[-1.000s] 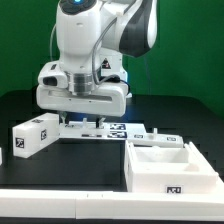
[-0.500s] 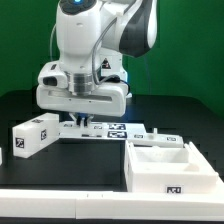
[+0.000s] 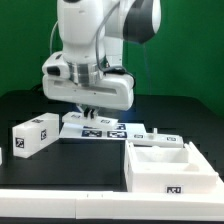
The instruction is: Assemble cabinet
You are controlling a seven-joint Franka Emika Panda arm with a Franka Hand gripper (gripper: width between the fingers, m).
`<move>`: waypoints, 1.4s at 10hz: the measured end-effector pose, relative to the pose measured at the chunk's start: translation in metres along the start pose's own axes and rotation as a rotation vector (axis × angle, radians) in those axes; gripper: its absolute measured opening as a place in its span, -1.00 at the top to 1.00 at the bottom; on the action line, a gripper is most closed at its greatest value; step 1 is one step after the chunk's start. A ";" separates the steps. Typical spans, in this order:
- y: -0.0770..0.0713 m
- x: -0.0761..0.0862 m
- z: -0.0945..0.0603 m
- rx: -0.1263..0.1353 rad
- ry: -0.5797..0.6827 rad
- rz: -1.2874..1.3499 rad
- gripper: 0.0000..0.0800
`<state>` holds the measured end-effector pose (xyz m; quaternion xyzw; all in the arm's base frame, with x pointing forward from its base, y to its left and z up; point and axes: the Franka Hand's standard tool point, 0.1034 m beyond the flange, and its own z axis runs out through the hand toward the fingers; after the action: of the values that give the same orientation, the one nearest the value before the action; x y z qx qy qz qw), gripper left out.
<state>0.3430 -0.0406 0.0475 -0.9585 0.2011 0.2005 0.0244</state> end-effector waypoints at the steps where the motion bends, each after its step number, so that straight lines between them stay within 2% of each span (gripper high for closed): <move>1: -0.015 0.002 -0.017 0.038 -0.021 0.076 0.84; 2: -0.027 0.009 -0.034 0.057 -0.021 0.129 0.84; 3: -0.033 0.016 -0.043 0.057 -0.015 0.183 0.84; 4: -0.032 0.022 -0.042 0.048 0.000 0.124 0.84; 8: -0.034 0.021 -0.040 0.041 -0.003 0.185 0.84; 9: -0.049 0.019 -0.042 0.022 0.005 0.290 0.84; 11: -0.072 0.025 -0.042 0.012 0.056 0.544 0.84; 12: -0.078 0.026 -0.038 0.004 0.073 0.648 0.84; 13: -0.082 0.030 -0.037 0.004 0.111 0.636 0.84; 14: -0.083 0.028 -0.035 -0.011 0.144 0.585 0.84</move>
Offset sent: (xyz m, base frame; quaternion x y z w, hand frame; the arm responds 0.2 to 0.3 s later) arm 0.0287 -0.0041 -0.0008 -0.0248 0.0238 -0.0794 0.9962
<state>0.4127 0.0206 0.0653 -0.8717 0.4689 0.1315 -0.0539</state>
